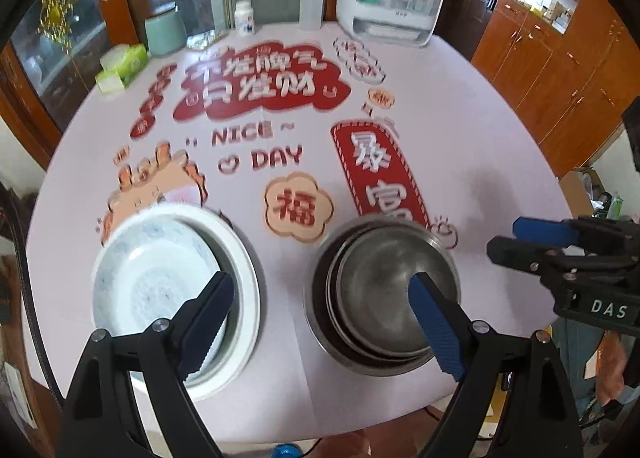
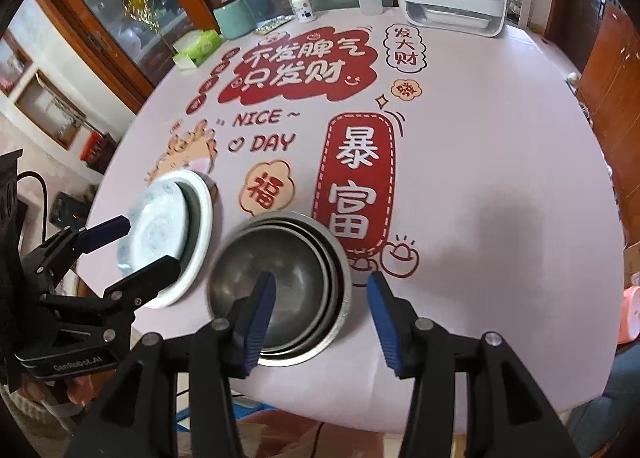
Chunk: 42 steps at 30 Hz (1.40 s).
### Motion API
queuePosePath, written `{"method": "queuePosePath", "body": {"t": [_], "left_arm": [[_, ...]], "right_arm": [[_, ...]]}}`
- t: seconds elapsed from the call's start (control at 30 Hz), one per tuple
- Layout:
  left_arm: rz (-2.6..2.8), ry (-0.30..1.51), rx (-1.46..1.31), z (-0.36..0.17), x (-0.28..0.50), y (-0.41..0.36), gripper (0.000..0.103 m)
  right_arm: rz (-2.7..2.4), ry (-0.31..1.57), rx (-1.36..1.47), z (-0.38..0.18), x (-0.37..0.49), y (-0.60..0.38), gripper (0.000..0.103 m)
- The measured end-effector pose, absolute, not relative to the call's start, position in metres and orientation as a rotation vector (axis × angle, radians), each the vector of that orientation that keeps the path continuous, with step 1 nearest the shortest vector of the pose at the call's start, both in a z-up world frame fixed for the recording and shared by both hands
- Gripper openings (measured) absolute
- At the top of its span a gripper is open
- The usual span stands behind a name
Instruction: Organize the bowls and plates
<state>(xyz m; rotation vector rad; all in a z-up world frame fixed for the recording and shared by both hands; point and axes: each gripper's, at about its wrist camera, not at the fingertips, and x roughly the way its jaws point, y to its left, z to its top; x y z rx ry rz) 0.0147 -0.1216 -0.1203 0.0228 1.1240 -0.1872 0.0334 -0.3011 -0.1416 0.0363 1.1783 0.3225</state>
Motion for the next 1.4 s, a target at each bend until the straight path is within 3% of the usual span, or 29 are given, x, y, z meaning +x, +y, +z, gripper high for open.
{"method": "queuePosePath", "body": {"t": [0.63, 0.83, 1.0, 1.03, 1.4], "left_arm": [[-0.191, 1.351, -0.181, -0.205, 0.019, -0.112, 0.086], [-0.226, 1.386, -0.225, -0.215, 0.023, -0.116, 0.073], [-0.27, 1.415, -0.283, -0.221, 0.028, -0.117, 0.048], [-0.264, 1.417, -0.284, -0.221, 0.028, -0.117, 0.048], [-0.244, 1.422, -0.285, -0.221, 0.027, -0.116, 0.045]], "right_arm": [[0.369, 1.383, 0.143, -0.214, 0.056, -0.31, 0.048], [0.396, 1.414, 0.16, -0.22, 0.06, -0.308, 0.048], [0.416, 1.441, 0.171, -0.225, 0.062, -0.307, 0.044], [0.418, 1.448, 0.171, -0.225, 0.062, -0.306, 0.036], [0.399, 1.451, 0.131, -0.222, 0.061, -0.301, 0.033]]}}
